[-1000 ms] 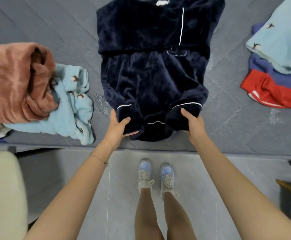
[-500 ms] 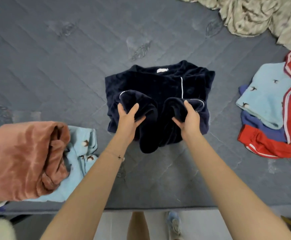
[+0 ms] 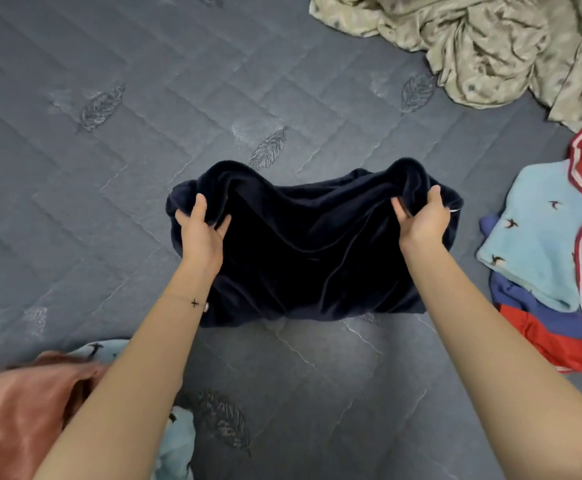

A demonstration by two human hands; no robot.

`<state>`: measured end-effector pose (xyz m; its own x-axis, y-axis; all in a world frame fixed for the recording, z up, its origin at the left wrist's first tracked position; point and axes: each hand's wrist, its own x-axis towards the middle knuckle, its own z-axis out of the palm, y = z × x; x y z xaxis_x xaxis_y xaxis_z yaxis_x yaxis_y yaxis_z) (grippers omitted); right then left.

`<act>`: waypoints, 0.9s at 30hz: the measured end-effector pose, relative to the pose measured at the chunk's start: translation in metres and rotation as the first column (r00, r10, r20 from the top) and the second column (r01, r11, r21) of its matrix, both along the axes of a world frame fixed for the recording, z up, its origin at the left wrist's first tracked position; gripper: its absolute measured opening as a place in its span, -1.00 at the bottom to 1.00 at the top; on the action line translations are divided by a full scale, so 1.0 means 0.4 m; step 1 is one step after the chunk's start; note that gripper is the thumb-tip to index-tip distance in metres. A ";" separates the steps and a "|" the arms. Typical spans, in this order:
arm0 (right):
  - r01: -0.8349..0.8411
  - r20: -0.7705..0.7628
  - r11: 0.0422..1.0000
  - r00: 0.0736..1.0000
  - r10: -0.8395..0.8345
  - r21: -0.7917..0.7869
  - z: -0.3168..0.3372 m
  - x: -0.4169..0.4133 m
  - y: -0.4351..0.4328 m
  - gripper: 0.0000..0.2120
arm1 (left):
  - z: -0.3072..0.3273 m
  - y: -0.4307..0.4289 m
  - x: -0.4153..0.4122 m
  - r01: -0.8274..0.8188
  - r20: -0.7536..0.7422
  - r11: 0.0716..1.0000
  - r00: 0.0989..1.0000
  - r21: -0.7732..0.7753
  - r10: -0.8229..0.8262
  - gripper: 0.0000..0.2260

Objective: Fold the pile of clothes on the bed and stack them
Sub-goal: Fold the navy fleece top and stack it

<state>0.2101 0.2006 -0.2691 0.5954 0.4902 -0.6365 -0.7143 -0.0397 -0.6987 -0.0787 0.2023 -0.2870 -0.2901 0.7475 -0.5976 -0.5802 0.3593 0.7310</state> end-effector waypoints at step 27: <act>-0.188 0.111 0.081 -0.154 0.982 -0.979 -0.262 0.160 0.009 -0.25 | -0.267 0.035 0.088 0.198 -0.552 0.525 -0.456 -0.828 -0.698 -0.38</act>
